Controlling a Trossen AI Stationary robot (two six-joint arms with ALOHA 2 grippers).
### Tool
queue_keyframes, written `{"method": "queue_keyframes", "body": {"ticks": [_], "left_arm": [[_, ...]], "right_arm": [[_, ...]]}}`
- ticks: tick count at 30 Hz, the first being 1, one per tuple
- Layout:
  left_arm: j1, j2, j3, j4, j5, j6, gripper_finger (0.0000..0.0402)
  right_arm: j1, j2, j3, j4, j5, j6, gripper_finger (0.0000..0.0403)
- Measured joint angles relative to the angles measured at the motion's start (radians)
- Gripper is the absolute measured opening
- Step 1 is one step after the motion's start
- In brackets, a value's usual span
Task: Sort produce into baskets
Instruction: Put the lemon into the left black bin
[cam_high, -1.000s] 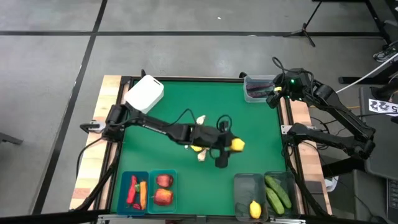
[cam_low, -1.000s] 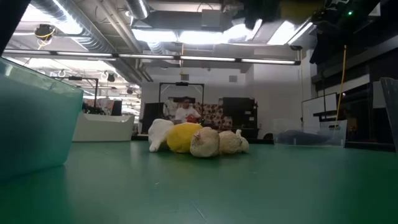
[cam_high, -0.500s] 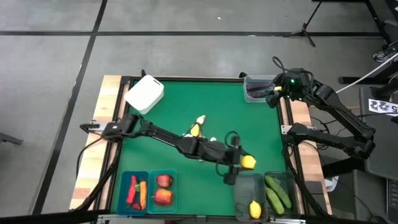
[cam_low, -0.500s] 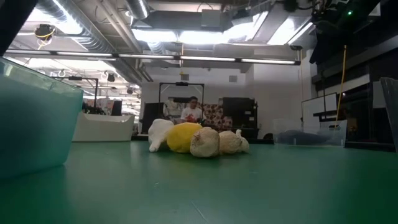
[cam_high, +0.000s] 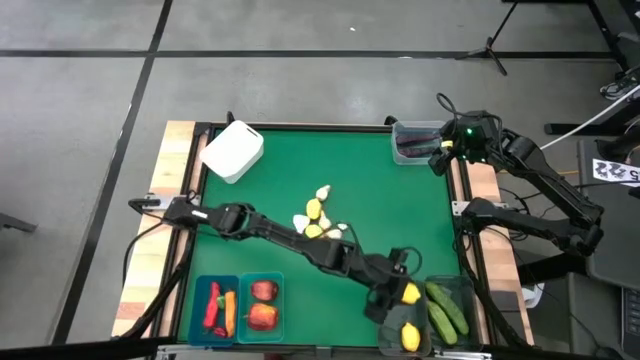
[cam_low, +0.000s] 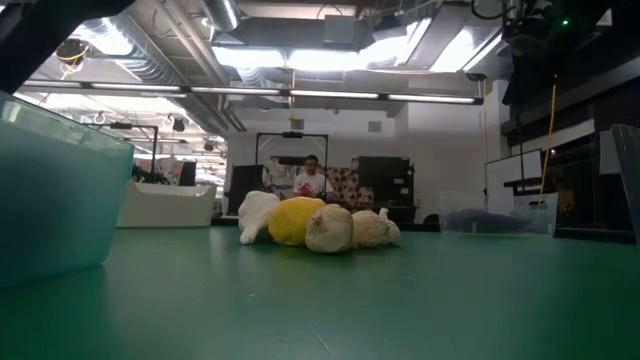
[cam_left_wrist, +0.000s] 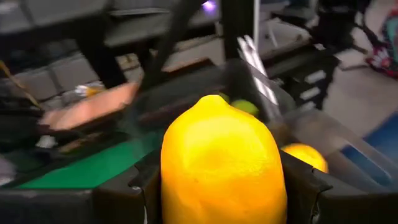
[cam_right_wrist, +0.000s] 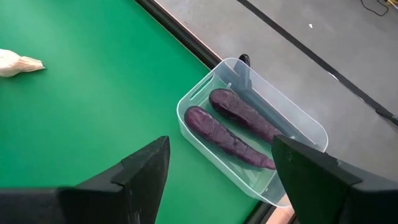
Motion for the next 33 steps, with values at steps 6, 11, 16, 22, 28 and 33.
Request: {"method": "queue_keyframes", "body": {"ticks": [6,11,16,22,28,33], "left_arm": [[-0.022,0.066,0.005,0.088,0.009,-0.048,0.0206],[-0.022,0.115,0.002,0.182,0.027,-0.100,0.0206],[-0.019,0.121,0.003,0.192,0.030,-0.151,0.0206],[-0.026,0.122,0.003,0.192,0.030,-0.136,0.0208],[-0.025,0.122,0.003,0.193,0.032,-0.109,0.0231],[-0.023,0.122,0.003,0.196,0.032,-0.109,0.0256]], "right_arm": [[0.000,0.000,0.000,0.000,-0.001,0.008,0.0282],[0.000,0.000,0.000,-0.008,-0.027,0.027,0.0282],[0.000,0.000,0.000,-0.018,-0.027,0.027,0.0282],[0.000,0.000,0.000,-0.020,-0.027,0.027,0.0282],[0.000,0.000,0.000,-0.025,-0.039,0.028,0.0282],[0.000,0.000,0.000,-0.041,-0.053,0.029,0.0282]]}}
